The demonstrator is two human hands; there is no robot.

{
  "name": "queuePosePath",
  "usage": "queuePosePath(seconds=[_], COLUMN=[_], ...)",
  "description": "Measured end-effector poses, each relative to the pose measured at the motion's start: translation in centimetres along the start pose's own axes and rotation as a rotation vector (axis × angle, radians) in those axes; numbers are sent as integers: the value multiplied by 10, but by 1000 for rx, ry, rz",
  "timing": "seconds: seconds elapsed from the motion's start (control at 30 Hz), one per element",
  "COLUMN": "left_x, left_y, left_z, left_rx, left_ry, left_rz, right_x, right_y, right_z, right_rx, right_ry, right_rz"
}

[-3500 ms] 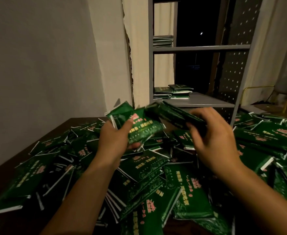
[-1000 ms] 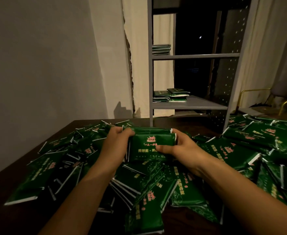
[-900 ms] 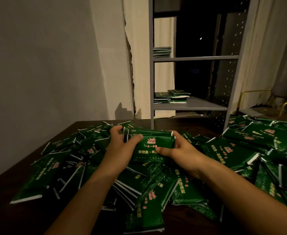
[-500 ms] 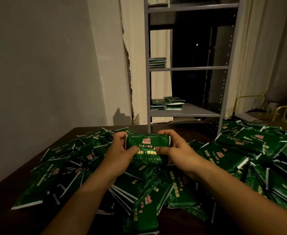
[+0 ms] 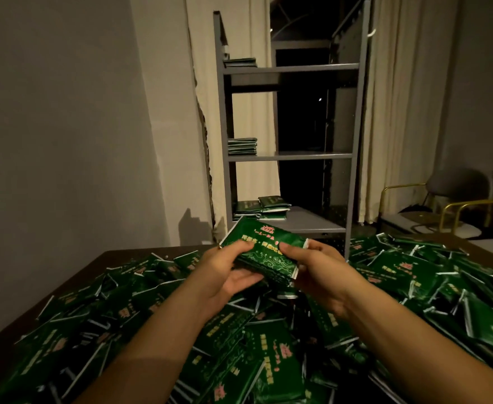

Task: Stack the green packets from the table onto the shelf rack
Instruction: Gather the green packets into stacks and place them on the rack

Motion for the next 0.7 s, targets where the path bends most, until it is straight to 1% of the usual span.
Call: queuePosePath(seconds=[0.07, 0.1, 0.13, 0.17, 0.2, 0.23, 0.27, 0.3, 0.37, 0.43, 0.53, 0.7], left_x=[-11, -14, -16, -18, -21, -25, -29, -35, -46, -53, -57, -62], left_y=[14, 20, 27, 35, 42, 48, 52, 57, 64, 73, 88, 114], left_z=[-1, -2, -4, -6, -7, -7, -7, -6, -5, -6, -8, -3], left_rx=[1, -3, 0, 13, 34, 59, 79, 101, 138, 156, 178, 183], left_ry=[48, 65, 82, 90, 106, 116, 133, 140, 153, 148, 144, 188], left_rz=[-21, -26, -30, -26, -19, -4, 15, 49, 108, 141, 158, 171], right_x=[6, 9, 17, 27, 34, 40, 44, 50, 56, 61, 69, 86], right_y=[-6, -11, -15, -21, -28, -33, -34, -33, -28, -23, -16, -4], right_z=[11, 16, 22, 30, 37, 40, 41, 41, 38, 39, 43, 46], right_rx=[4, 35, 116, 249, 411, 537, 590, 592, 648, 742, 794, 783], right_ry=[-27, -113, -321, -689, -1107, -1461, -1712, -1861, -2003, -2057, -1997, -1976], right_rz=[-25, -76, -160, -257, -304, -266, -172, -85, -22, -54, -107, -156])
Point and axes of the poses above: each hand's wrist, its own y-axis towards the middle knuckle, its own x-axis out of the back of the hand, z = x × y, the point moved 1 cm from there along y, towards the middle knuckle, and after that the axes turned 14 degrees about z, right-handed, at the moved point
